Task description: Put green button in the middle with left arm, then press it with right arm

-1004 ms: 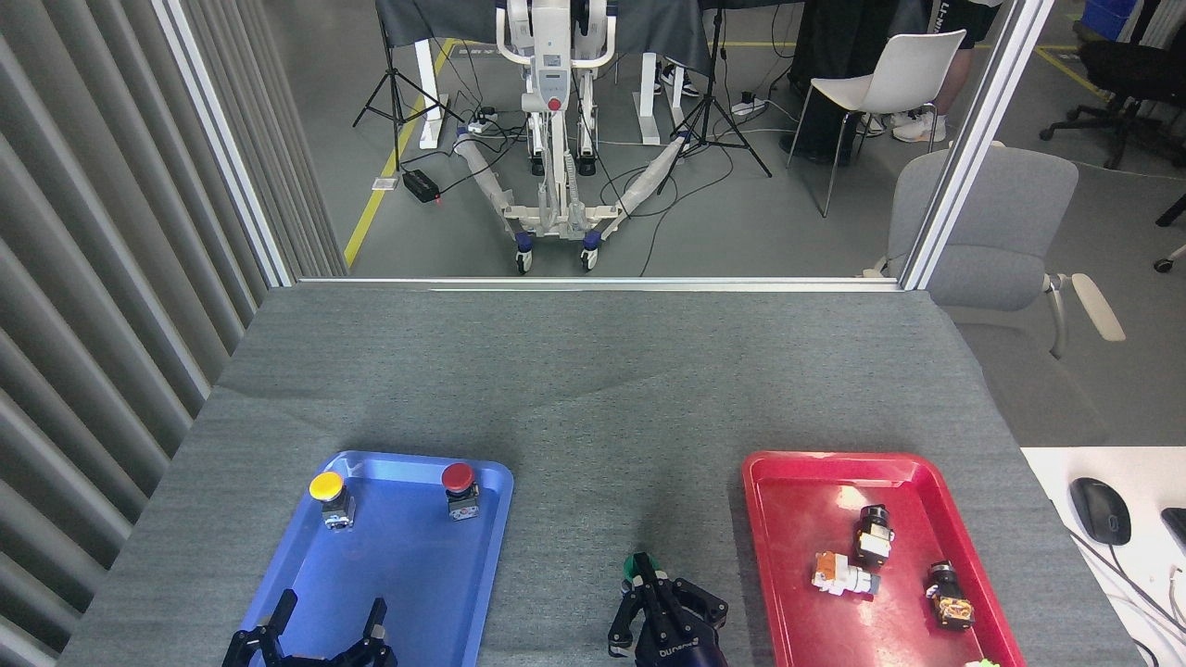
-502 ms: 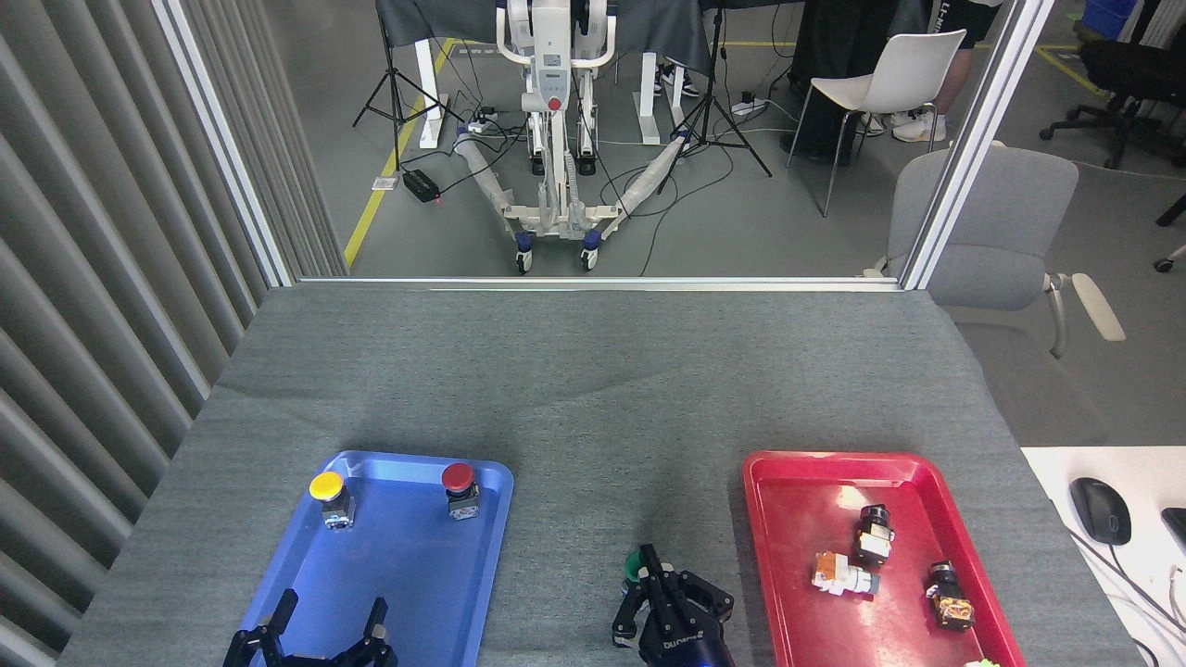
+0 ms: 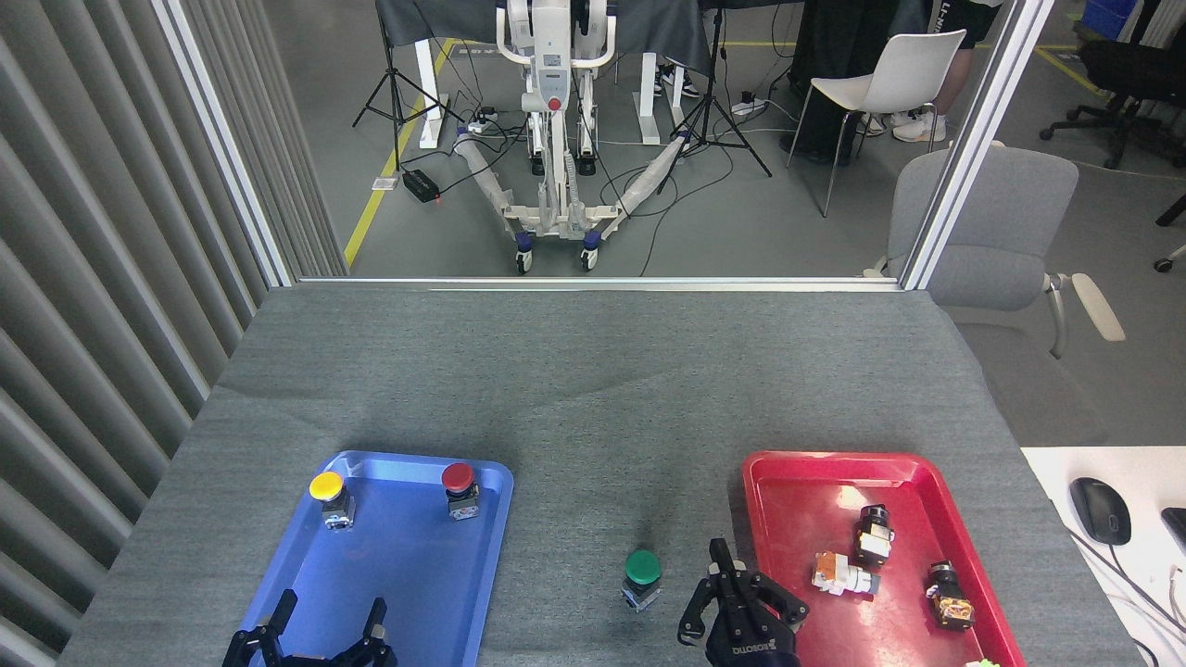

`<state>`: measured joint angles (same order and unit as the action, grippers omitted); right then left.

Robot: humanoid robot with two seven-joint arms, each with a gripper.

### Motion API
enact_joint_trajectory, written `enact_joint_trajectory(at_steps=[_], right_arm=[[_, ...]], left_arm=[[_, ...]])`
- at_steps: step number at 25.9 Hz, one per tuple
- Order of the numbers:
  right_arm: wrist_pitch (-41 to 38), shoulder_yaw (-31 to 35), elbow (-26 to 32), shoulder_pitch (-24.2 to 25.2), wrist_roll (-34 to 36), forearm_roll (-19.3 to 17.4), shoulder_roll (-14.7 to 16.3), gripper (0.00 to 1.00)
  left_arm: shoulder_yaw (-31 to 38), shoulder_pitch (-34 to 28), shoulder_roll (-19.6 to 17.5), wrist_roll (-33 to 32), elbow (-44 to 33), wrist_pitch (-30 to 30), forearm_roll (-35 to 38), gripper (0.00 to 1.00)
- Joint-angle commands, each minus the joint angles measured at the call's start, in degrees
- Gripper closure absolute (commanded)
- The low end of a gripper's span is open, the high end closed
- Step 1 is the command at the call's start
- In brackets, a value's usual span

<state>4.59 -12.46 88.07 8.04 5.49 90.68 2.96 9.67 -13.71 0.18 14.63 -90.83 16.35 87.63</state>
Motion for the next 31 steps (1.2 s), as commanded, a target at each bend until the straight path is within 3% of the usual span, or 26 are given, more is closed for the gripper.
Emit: enact_joint_trajectory(at_steps=[1,10,19,31], right_arm=[[-0.37,2.88,2.28,2.24,0.23,-0.85,1.34,0.0],[-1.6,8.42,3.95,5.84,2.6,-0.94,3.98,0.0],[-1.69,9.12,6.15,7.78,2.6,-2.35,5.74,0.0],[-1.69,9.82,6.24,8.13,2.42,-2.35,5.74,0.0]], left_arm=[[0.0,0.0,-0.01,-0.04,0.04,0.0,0.0,0.01],[0.09,-0.18,-0.27,-0.04,-0.04,0.0,-0.09,0.01],[0.09,-0.27,-0.45,-0.04,-0.04,0.0,-0.97,0.01],[0.53,-0.36,-0.45,-0.04,-0.04,0.0,-0.97,0.01]])
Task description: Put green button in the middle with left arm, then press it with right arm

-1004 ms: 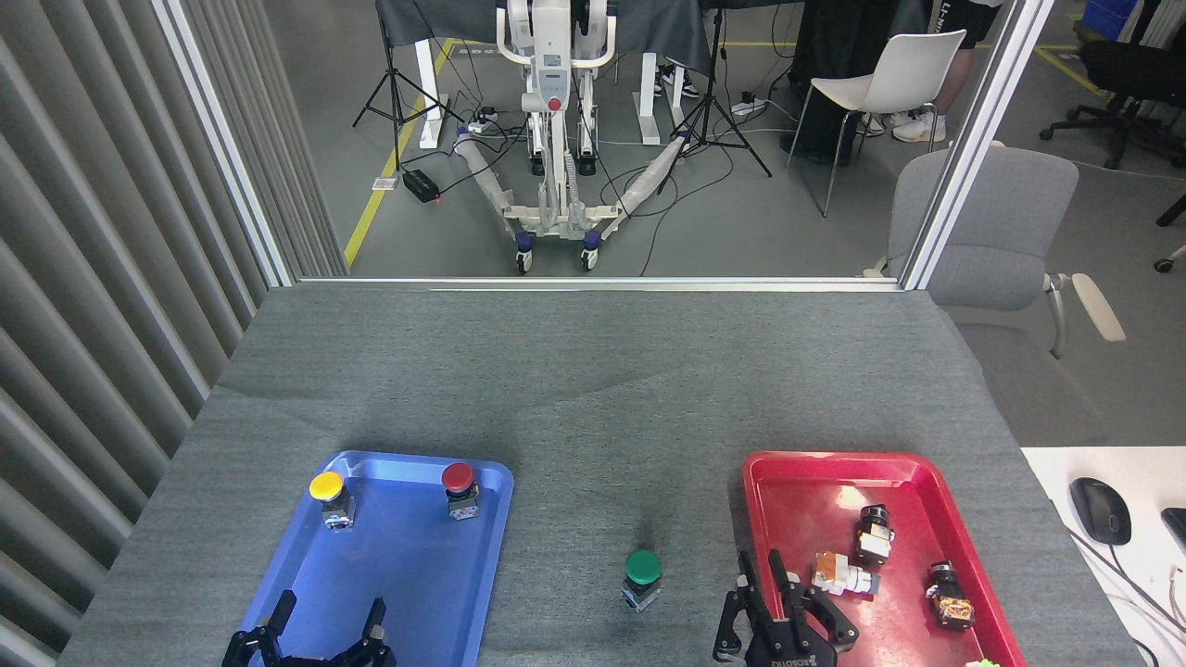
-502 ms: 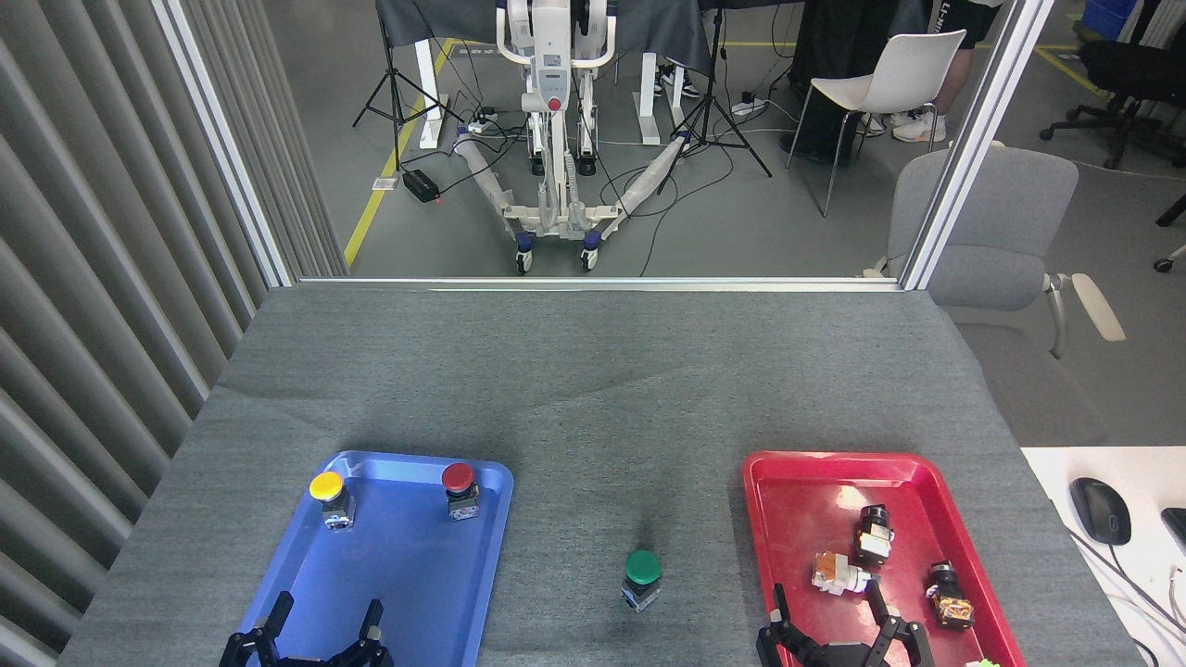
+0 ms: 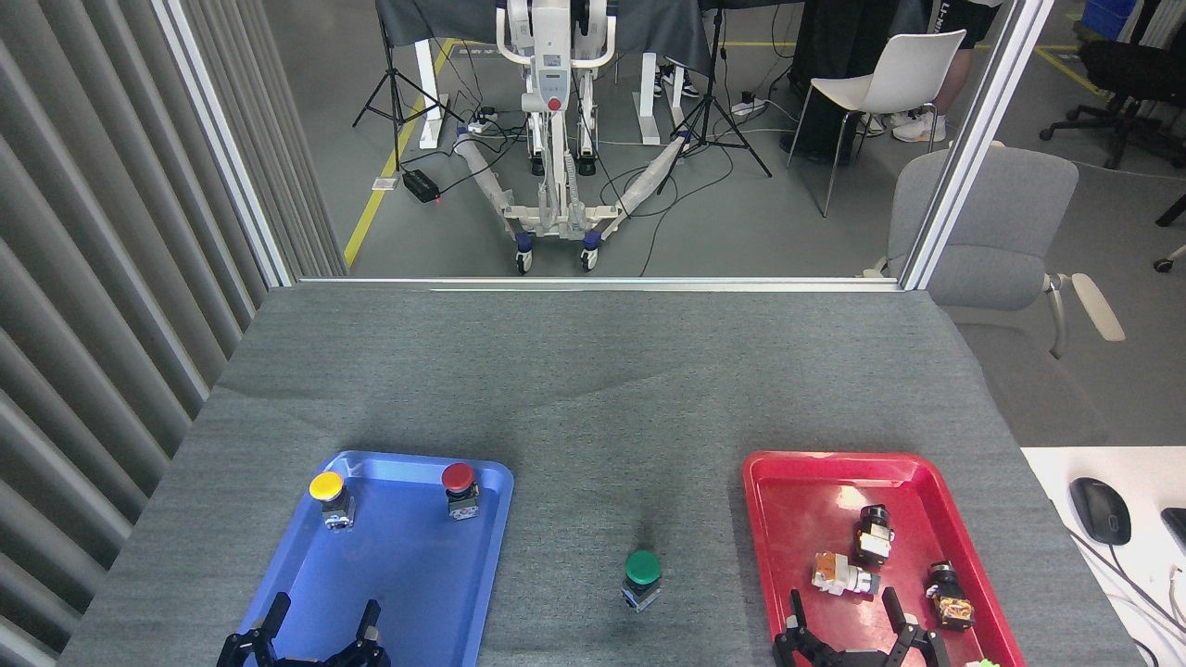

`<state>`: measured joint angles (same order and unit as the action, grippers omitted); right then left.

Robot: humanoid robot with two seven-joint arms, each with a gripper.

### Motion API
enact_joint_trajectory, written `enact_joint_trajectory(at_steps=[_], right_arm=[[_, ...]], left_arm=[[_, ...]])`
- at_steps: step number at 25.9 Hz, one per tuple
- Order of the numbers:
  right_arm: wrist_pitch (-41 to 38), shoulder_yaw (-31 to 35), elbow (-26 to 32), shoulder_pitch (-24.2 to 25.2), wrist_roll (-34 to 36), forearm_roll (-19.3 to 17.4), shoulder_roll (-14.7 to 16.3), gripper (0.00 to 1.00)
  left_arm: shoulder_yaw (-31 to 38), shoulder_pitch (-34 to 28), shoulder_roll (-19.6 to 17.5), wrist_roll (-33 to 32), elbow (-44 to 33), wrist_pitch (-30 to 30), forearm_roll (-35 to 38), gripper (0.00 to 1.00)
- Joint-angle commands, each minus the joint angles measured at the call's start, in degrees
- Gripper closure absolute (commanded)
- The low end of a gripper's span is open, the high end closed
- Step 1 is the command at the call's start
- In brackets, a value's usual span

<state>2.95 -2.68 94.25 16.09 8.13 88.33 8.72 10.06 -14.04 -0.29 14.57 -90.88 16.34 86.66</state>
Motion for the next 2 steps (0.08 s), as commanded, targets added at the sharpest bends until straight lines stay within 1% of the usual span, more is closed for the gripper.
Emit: enact_joint_trajectory(at_steps=[1,2], right_arm=[[-0.05,-0.05,0.05,0.08,-0.23,0.0,-0.11,0.0],[-0.14,-0.05,0.05,0.17,-0.22,0.0,-0.19,0.0]], left_arm=[[0.13,-0.02,0.12,0.02,0.0,0.01,0.0,0.01],[0.13,-0.02,0.12,0.02,0.0,0.01,0.0,0.01]])
